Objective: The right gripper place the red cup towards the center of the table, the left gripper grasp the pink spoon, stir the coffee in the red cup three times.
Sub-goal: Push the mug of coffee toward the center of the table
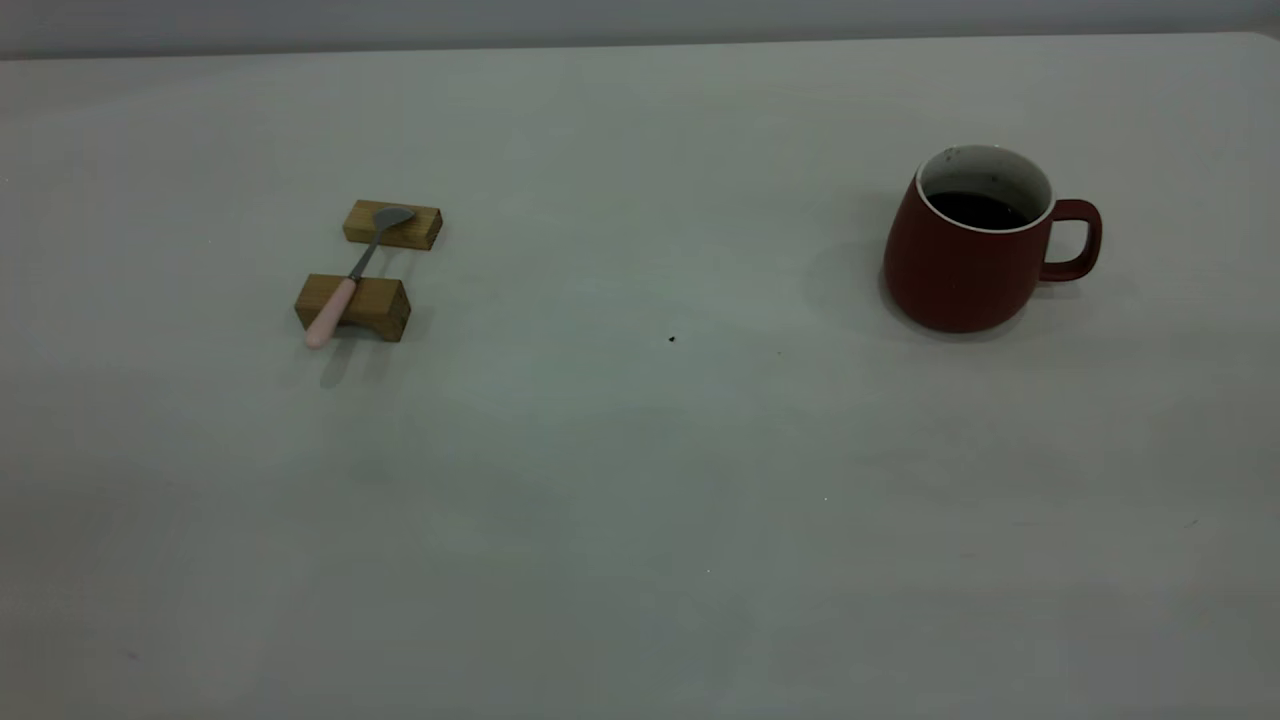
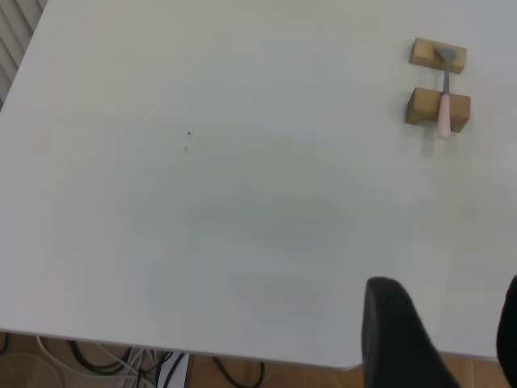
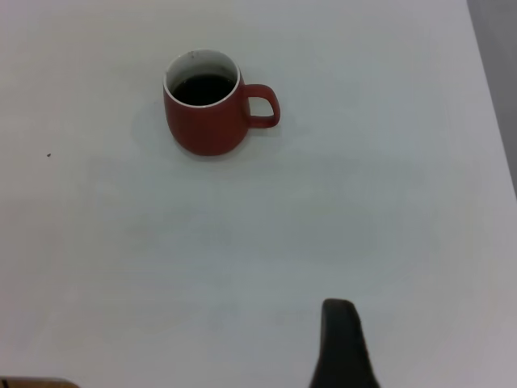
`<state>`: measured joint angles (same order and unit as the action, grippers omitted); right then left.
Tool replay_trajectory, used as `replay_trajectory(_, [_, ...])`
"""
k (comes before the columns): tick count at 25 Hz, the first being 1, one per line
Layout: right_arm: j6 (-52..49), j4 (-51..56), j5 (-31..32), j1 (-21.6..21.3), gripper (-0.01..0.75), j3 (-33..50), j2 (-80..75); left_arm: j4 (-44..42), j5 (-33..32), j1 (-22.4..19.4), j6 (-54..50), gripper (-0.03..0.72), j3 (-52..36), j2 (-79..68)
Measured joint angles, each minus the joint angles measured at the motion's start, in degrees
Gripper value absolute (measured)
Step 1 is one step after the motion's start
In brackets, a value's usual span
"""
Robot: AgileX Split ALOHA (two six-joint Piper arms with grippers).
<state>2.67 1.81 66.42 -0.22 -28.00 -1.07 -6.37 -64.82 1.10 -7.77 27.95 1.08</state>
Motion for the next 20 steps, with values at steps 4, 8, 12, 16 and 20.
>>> replay_trajectory(4, [0.0,0.0,0.0,0.0,0.583,0.0,0.0,0.0,0.0,0.0,0.0,0.389,0.0,0.0])
replay_trajectory(8, [0.0,0.24,0.0,0.0,0.583,0.0,0.0,0.0,0.0,0.0,0.0,0.389,0.0,0.0])
replay_trajectory(12, [-0.28,2.19,-1.79,0.0,0.583,0.0,0.0,0.0,0.0,0.0,0.06,0.389,0.0,0.0])
replay_trajectory(16, [-0.57,3.27,-2.97,0.0,0.583,0.0,-1.58,0.0,0.0,0.0,0.06,0.389,0.0,0.0])
replay_trajectory(20, [0.27,3.21,-4.61,0.0,0.583,-0.78,-10.83,0.0,0.0,0.0,0.06,0.389,0.0,0.0])
